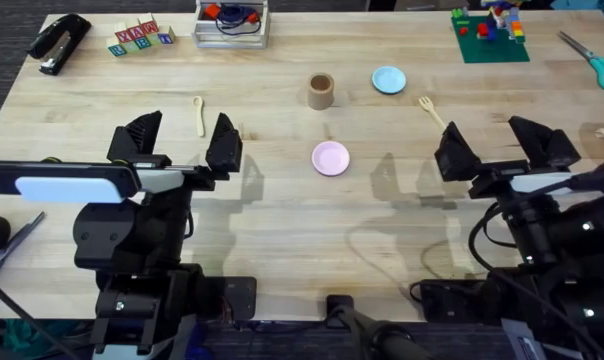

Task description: Pick up a utensil and set it on the pink plate, then put the other utensil in the container.

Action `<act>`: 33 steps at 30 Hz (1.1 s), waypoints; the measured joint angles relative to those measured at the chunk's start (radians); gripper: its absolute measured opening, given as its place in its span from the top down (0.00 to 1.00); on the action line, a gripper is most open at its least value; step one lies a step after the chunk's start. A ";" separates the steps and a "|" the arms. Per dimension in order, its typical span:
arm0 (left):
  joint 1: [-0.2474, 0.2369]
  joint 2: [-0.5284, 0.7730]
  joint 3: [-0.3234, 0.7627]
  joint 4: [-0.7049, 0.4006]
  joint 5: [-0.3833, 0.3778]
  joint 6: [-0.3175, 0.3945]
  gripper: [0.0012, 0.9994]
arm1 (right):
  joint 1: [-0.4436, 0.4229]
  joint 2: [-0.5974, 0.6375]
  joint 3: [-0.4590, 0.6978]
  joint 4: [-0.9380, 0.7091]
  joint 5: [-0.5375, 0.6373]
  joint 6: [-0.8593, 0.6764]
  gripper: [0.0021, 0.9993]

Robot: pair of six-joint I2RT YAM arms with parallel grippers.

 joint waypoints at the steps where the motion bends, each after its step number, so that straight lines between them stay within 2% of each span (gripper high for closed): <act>1: 0.000 0.000 0.000 0.000 0.000 0.000 0.01 | 0.000 0.000 0.000 0.000 0.000 0.000 0.00; 25: 0.000 0.000 0.006 -0.001 0.000 0.000 0.01 | 0.000 0.000 0.009 -0.015 -0.014 -0.030 0.00; 29: 0.000 0.000 0.061 -0.024 0.000 0.000 0.01 | 0.000 0.000 0.048 -0.037 -0.028 -0.042 0.01; 33: 0.000 0.000 0.176 -0.146 0.000 -0.001 0.01 | 0.000 0.000 0.132 -0.075 -0.033 -0.045 0.00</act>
